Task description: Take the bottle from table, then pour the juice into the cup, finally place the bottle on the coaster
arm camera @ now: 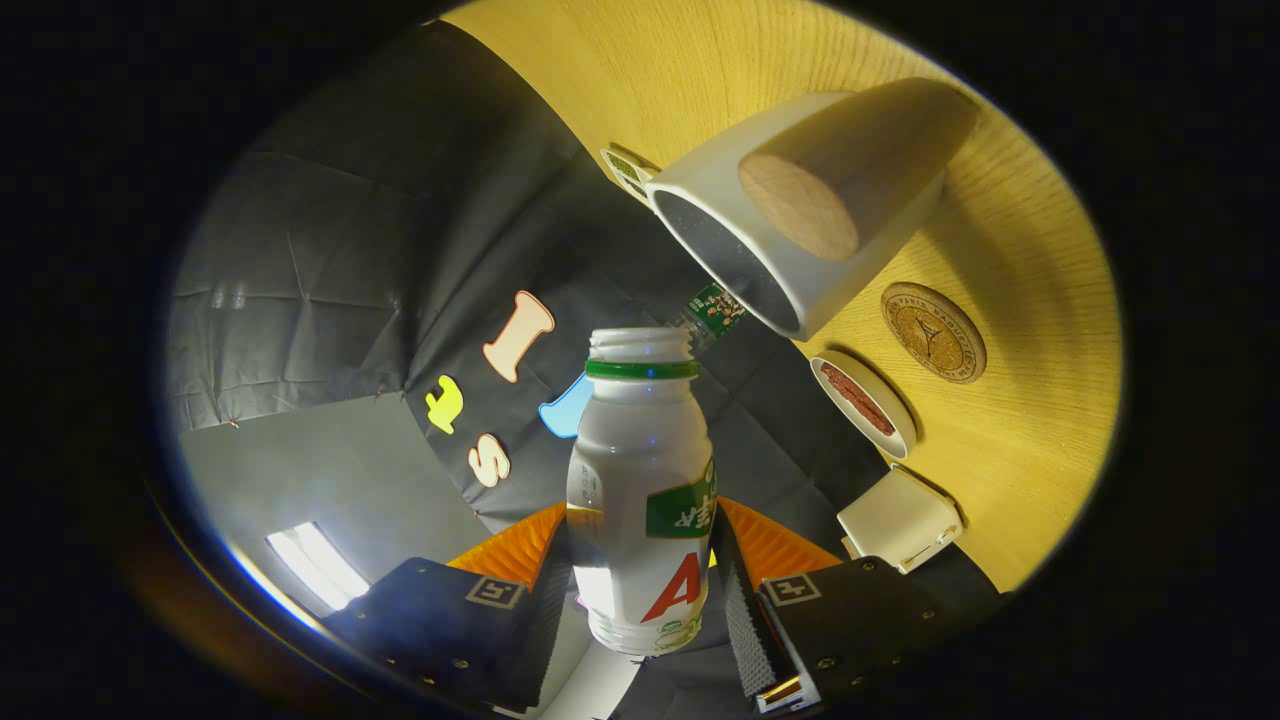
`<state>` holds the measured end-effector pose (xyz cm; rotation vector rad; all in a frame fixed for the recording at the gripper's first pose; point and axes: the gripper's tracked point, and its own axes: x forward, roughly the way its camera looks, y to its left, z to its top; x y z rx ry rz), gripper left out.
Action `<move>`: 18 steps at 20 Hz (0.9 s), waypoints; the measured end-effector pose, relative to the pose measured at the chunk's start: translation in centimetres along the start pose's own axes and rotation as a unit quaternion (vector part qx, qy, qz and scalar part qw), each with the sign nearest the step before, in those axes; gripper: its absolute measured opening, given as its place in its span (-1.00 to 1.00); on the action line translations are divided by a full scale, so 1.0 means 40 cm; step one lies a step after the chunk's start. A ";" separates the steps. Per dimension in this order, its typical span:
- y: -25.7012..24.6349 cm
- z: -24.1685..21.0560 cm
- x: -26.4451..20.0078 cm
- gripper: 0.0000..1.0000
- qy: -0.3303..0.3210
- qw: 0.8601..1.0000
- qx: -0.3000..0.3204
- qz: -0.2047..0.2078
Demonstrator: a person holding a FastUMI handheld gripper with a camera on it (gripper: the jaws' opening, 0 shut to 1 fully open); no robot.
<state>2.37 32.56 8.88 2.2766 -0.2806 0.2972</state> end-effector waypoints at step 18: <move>-0.111 -0.045 0.025 0.42 0.076 0.854 -0.508 -0.084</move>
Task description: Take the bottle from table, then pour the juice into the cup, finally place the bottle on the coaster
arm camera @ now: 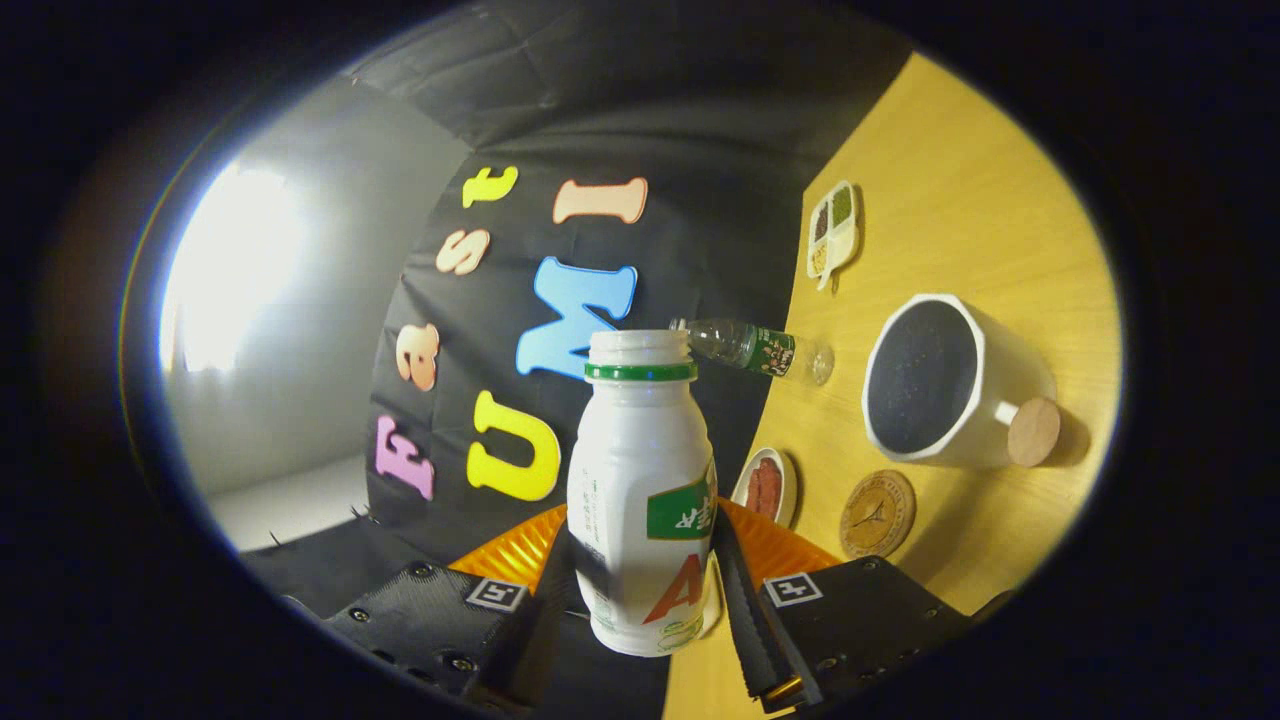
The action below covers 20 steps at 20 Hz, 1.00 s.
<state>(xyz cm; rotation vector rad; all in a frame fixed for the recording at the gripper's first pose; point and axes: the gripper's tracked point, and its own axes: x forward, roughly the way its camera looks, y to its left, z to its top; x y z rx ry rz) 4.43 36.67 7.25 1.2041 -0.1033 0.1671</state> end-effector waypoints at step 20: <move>-0.152 -0.047 0.152 0.43 0.040 0.797 -0.590 -0.127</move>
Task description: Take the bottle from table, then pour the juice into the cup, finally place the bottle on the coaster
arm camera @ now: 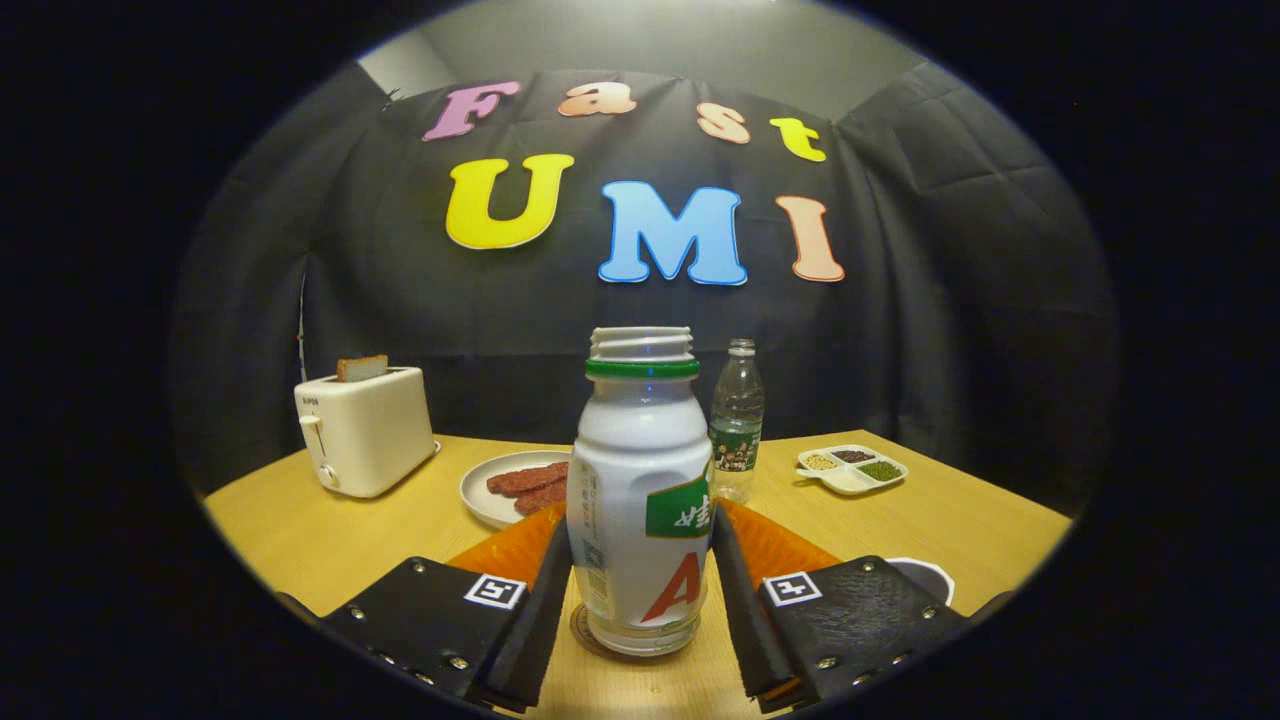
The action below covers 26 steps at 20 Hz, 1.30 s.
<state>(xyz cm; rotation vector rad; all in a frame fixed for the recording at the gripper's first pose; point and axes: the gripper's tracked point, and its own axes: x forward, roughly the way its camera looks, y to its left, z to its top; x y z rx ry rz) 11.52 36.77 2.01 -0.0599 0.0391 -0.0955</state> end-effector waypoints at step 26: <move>0.012 -0.052 0.065 0.60 -0.001 0.999 0.032 0.032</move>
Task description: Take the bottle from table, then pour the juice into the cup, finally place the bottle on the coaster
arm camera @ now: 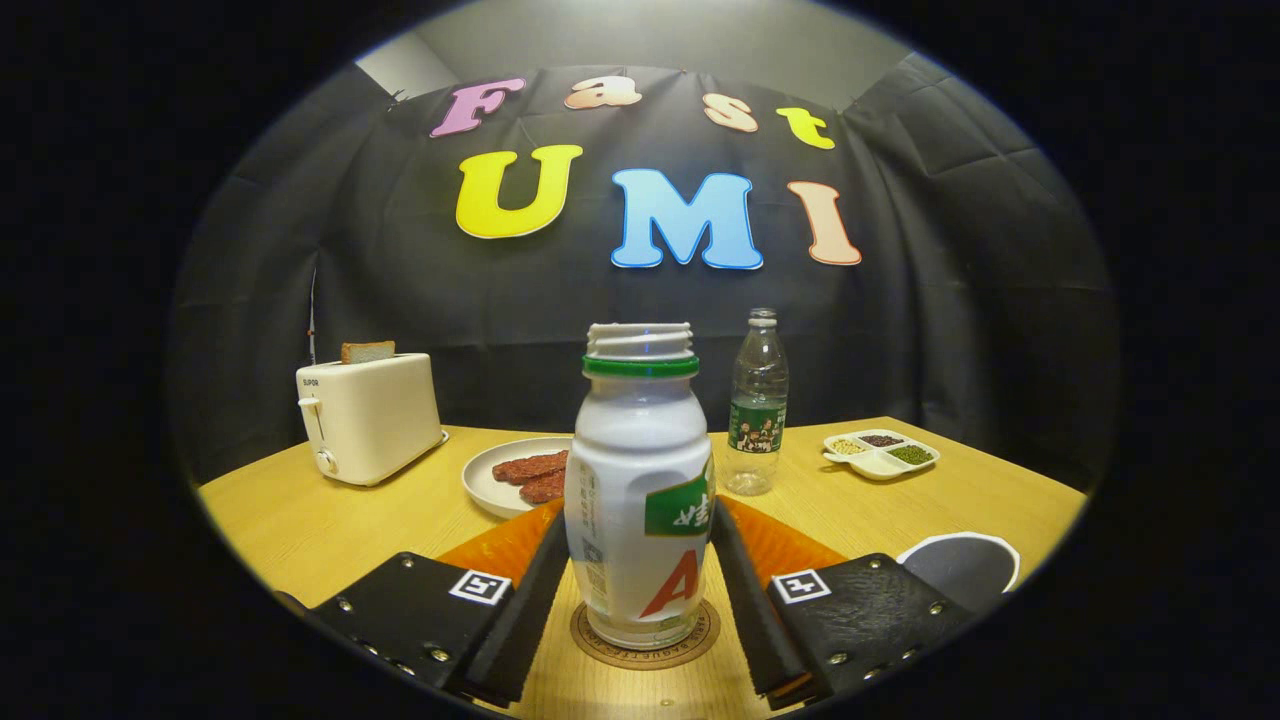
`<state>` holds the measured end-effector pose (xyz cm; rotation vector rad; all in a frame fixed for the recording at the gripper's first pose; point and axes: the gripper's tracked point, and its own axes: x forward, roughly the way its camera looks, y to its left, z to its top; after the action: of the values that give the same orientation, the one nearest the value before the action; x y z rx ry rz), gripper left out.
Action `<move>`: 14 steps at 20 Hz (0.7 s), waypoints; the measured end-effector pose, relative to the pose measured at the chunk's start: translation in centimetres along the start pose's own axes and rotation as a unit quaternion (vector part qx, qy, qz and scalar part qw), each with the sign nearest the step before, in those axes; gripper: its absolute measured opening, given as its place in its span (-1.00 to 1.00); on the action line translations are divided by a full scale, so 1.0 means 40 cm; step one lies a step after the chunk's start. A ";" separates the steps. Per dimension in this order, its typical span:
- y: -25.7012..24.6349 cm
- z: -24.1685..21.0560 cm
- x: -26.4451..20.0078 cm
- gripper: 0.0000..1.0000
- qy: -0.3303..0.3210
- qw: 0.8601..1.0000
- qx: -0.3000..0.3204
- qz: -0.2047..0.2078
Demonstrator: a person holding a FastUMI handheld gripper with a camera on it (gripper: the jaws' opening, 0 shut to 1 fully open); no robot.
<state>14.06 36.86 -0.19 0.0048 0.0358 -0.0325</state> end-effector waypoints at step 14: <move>-0.014 0.307 -0.100 0.96 -0.121 0.991 0.051 0.010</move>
<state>10.47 36.36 12.23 0.1024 -0.2095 -0.0149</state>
